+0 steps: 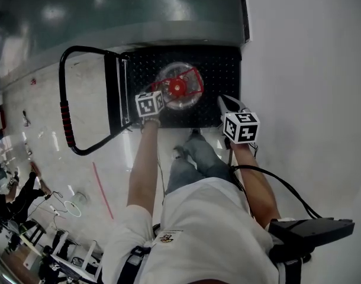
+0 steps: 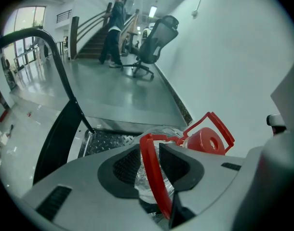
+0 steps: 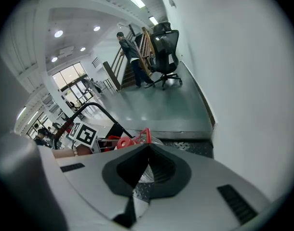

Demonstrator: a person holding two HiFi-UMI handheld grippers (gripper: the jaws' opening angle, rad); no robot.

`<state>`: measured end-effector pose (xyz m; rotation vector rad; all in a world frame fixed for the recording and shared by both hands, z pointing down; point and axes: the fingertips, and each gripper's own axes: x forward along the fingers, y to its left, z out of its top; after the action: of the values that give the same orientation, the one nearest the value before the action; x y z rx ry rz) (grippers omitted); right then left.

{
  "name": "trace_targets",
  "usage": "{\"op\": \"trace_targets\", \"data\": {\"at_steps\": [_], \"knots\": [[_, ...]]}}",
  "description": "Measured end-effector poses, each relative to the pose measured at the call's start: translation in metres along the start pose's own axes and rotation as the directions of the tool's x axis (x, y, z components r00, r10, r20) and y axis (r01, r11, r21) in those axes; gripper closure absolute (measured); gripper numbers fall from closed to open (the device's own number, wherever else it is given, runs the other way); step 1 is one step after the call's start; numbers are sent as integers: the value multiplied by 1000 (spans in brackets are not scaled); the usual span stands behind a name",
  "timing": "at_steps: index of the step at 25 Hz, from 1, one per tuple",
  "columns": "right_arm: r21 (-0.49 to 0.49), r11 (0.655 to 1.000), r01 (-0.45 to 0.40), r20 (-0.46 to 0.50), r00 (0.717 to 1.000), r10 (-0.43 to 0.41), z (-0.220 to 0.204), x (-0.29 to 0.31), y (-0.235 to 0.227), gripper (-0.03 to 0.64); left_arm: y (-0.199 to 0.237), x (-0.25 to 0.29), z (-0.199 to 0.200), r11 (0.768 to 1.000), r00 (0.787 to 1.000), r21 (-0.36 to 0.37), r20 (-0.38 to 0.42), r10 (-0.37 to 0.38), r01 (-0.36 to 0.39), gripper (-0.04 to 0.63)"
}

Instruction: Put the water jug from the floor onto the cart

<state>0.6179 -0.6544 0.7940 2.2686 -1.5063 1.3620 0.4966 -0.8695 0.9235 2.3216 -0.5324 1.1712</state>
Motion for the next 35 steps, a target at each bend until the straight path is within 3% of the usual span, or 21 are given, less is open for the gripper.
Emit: {"op": "trace_targets", "data": {"at_steps": [2,7,12,16,23,29,35], "knots": [[1,1000,3,7,1000,-3,2,-2,3,601,2,-9,-1,1000,1000,-11,13,-8,8,468],[-21,1000,7,34,999,-7,9,-17,26,601,-11,-72,9,998,992,-47,122,-38,44,462],[-101,995,6,90,996,3,27,-38,82,601,-12,-167,21,998,967,-52,253,-32,47,463],[-143,990,15,148,989,6,32,-68,135,601,-12,-250,17,998,944,-13,328,-49,56,482],[-125,991,40,251,968,-8,-13,-145,234,601,0,-401,-29,994,900,91,426,-89,55,591],[-101,993,68,322,946,-32,-64,-186,307,601,22,-477,-82,985,877,135,454,-156,105,591],[-138,985,100,388,921,-39,-84,-257,352,601,-8,-529,-127,967,865,179,440,-241,178,591]]}}
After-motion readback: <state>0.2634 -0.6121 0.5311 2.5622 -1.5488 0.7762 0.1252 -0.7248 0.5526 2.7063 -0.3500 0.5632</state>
